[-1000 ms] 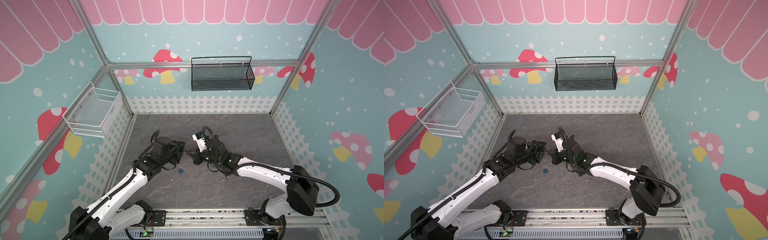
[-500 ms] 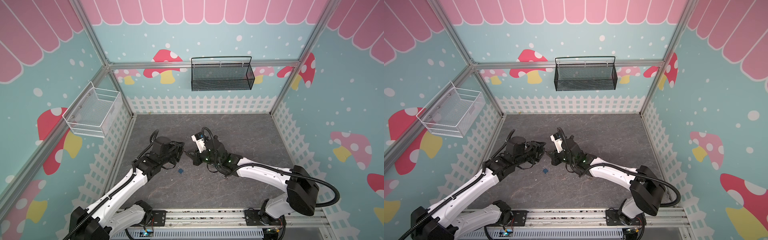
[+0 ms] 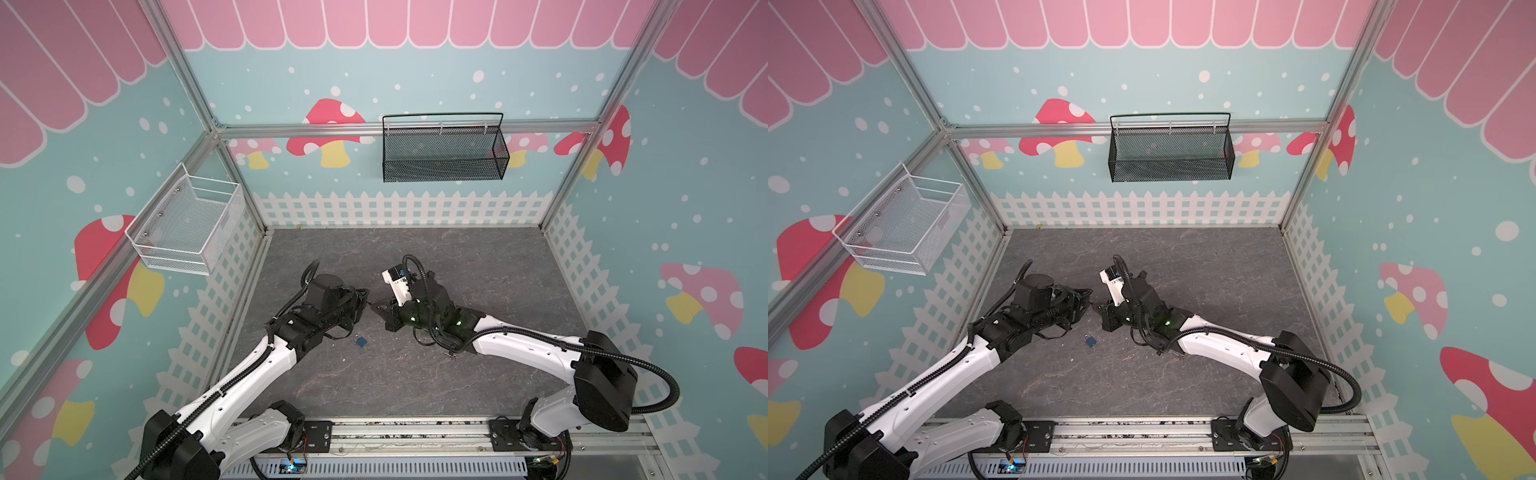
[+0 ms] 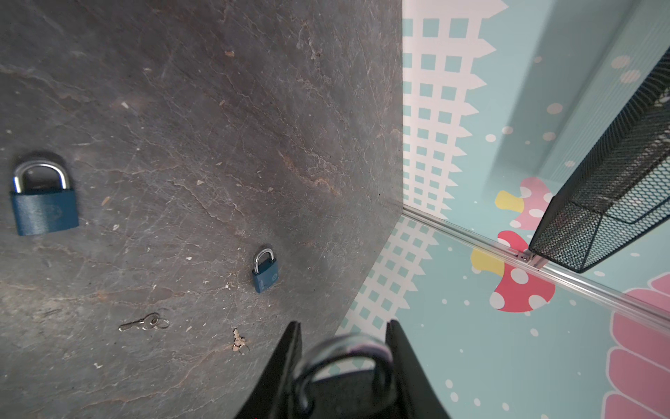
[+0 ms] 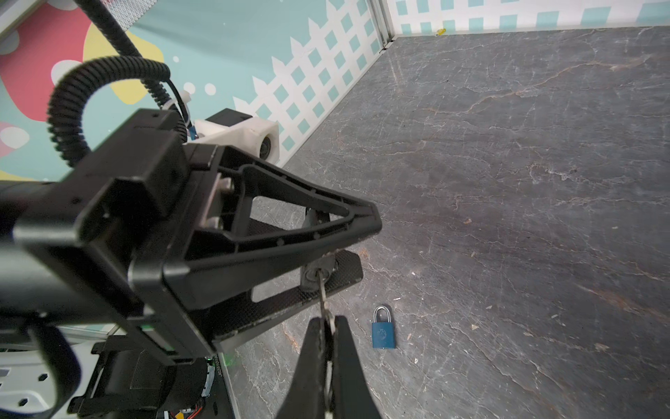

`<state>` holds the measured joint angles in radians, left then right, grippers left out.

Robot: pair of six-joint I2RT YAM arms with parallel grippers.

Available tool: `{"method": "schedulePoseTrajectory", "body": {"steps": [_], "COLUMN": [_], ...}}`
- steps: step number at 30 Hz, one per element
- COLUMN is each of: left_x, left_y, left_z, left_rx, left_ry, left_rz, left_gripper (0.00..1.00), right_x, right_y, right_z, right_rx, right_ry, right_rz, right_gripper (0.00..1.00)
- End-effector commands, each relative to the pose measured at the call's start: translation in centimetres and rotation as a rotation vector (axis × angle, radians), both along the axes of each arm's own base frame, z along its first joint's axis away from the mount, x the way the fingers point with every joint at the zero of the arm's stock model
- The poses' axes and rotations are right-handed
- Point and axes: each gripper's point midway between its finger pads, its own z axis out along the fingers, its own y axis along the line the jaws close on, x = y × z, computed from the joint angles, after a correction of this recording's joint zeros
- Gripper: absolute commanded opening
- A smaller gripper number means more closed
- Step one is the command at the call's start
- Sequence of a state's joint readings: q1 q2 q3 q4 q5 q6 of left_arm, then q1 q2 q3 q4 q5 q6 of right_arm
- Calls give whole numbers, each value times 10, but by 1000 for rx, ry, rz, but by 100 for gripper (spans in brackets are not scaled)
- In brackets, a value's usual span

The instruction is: Unlock with the key

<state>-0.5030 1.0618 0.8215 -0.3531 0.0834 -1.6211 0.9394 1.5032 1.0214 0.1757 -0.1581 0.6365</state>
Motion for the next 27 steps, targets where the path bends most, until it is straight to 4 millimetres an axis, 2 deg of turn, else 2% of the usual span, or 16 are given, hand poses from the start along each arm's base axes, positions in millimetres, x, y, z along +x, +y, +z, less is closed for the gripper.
{"method": "schedulePoseTrajectory", "body": {"steps": [1,5,10,15,22,27], "left_x": [1,3,0,-5,-20,-25], "left_y": [3,2,-8,-19,-49,-61], "left_z": [5,18,33,35,41,56], "left_rx": [0,29,82,89,11,-94], "left_ry": [-17,-69,-128,-156,-137,-148], "left_rz": [6,-20,-57,-77,-166,-196], "left_gripper": [23,11,1,0,0,0], "right_x": [0,-4,-10,-8,17,10], "right_y": [7,11,18,22,12,19], "right_z": [24,28,42,54,67,79], "right_rx": [42,72,163,226,188,210], "right_ry": [-42,14,136,201,0,-117], "right_rz": [9,20,30,10,-93,-12], "right_gripper": [0,0,0,0,0,0]}}
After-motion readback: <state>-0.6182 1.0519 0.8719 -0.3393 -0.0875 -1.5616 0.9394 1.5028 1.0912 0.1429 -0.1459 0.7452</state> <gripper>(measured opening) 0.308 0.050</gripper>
